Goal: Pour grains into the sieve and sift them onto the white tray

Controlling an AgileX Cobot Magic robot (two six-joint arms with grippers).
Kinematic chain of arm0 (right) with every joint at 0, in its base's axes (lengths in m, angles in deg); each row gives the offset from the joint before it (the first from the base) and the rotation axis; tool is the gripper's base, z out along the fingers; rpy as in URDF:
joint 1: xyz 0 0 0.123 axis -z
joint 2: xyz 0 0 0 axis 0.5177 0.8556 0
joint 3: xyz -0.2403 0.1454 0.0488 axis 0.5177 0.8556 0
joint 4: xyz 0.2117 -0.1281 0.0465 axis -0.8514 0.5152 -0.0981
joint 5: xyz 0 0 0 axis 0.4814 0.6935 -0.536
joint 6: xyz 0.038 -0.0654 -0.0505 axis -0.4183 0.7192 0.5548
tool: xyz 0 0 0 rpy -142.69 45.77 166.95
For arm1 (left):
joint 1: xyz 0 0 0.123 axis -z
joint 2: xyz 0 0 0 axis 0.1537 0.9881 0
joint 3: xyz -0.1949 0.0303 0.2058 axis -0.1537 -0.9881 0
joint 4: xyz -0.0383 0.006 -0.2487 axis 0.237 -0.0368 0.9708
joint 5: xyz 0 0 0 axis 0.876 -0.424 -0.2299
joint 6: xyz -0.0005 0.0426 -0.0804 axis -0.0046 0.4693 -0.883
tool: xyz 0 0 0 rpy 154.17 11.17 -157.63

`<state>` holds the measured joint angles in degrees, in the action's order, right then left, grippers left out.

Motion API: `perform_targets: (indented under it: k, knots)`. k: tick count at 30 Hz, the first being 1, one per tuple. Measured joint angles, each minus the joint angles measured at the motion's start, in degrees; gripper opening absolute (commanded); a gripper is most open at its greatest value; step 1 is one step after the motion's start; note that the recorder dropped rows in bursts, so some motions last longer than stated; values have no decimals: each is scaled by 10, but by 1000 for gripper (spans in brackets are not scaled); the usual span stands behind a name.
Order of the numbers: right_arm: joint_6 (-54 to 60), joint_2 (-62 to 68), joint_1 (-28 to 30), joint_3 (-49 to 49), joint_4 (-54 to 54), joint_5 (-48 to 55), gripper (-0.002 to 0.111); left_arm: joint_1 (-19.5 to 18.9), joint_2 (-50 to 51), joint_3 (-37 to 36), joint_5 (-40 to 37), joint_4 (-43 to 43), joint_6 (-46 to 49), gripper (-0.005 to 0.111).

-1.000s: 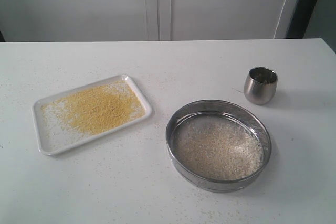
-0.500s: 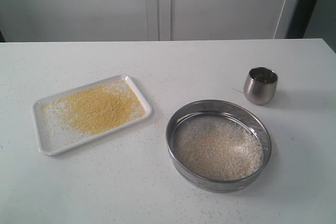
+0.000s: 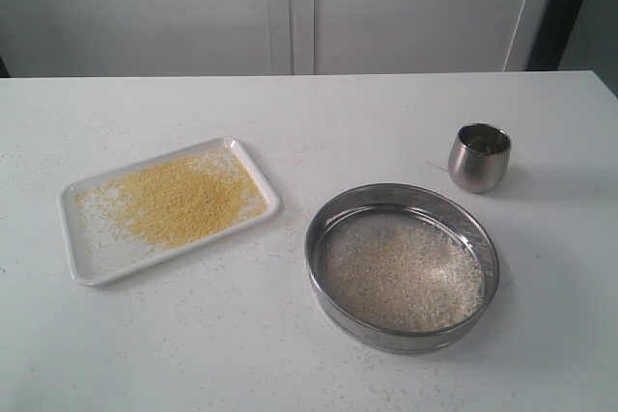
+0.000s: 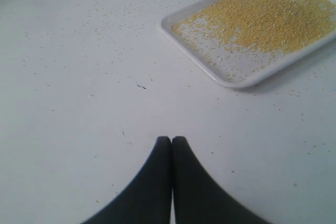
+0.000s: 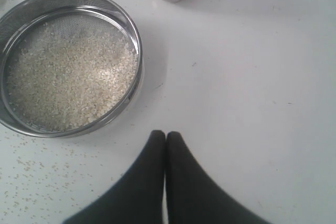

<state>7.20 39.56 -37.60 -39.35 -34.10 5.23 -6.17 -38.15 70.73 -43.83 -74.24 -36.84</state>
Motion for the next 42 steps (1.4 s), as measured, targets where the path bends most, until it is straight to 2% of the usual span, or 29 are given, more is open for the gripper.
perform_targets:
  k: [28,42]
  knots:
    - [0,-8,0,0,0,0,0,0,0,0,2,1,5,0]
    - [0,-182,0,34,0,-13,0,0,0,0,2,1,5,0]
